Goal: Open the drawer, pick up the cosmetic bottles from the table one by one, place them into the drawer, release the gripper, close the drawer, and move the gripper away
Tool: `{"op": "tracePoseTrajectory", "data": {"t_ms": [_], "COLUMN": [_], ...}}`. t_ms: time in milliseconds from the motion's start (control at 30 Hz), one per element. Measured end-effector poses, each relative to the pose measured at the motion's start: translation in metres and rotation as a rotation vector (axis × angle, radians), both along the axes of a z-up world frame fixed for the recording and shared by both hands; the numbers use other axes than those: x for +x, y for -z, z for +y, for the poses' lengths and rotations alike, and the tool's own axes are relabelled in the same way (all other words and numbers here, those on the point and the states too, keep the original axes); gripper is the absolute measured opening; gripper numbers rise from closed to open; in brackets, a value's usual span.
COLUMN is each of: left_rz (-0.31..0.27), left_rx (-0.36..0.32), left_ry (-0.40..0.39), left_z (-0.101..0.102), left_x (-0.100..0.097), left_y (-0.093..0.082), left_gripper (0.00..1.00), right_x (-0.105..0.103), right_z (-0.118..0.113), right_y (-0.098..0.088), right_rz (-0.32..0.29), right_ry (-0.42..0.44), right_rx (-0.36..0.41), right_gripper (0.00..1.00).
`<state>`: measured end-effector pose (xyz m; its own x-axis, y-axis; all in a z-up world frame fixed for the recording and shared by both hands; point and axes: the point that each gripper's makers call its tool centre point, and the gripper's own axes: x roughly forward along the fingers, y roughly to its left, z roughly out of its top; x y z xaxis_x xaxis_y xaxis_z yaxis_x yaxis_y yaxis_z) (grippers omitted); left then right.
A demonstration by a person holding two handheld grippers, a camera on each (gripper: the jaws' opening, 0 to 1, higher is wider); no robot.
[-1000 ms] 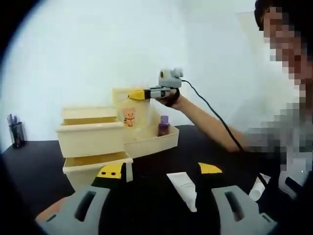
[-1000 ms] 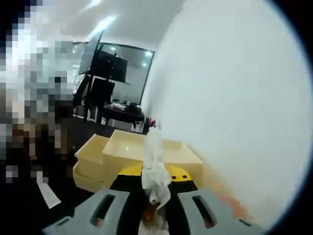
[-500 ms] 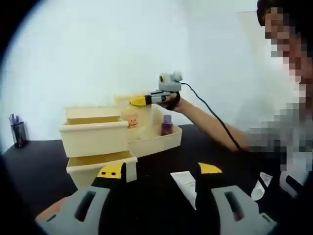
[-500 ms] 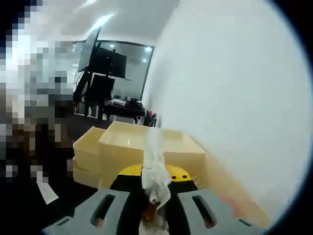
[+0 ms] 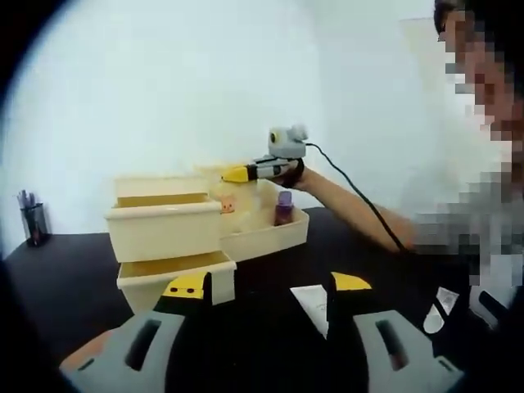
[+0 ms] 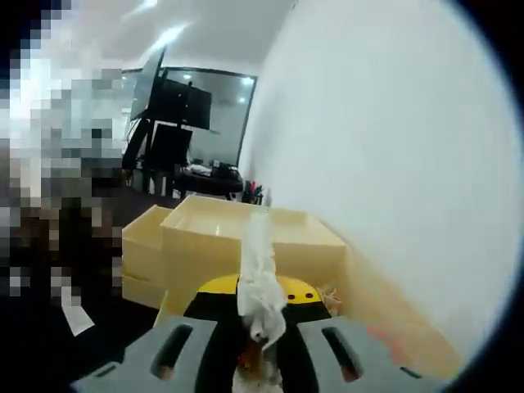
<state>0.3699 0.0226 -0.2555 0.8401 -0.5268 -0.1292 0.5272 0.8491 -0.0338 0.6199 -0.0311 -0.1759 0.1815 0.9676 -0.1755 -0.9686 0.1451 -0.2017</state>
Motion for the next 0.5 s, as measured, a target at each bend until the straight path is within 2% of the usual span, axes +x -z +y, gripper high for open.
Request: {"op": "tracePoseTrajectory", "data": {"t_ms": [67, 300, 500], "left_rz": [0.004, 0.011, 0.013], "left_rx": [-0.001, -0.003, 0.000], "left_ry": [-0.003, -0.015, -0.016], "left_z": [0.001, 0.004, 0.004], "left_x": [0.001, 0.003, 0.003], "left_y": [0.001, 0.001, 0.002], "left_gripper": [0.52, 0.52, 0.52], "right_x": [0.009, 0.011, 0.021], "right_z": [-0.001, -0.001, -0.005], "right_y": [-0.002, -0.001, -0.003], "right_rz": [0.002, -0.016, -0.019], "right_ry": [0.008, 0.039, 0.089], "right_rx": [0.000, 0.025, 0.050], "right_gripper": [0.11, 0.13, 0.15]}}
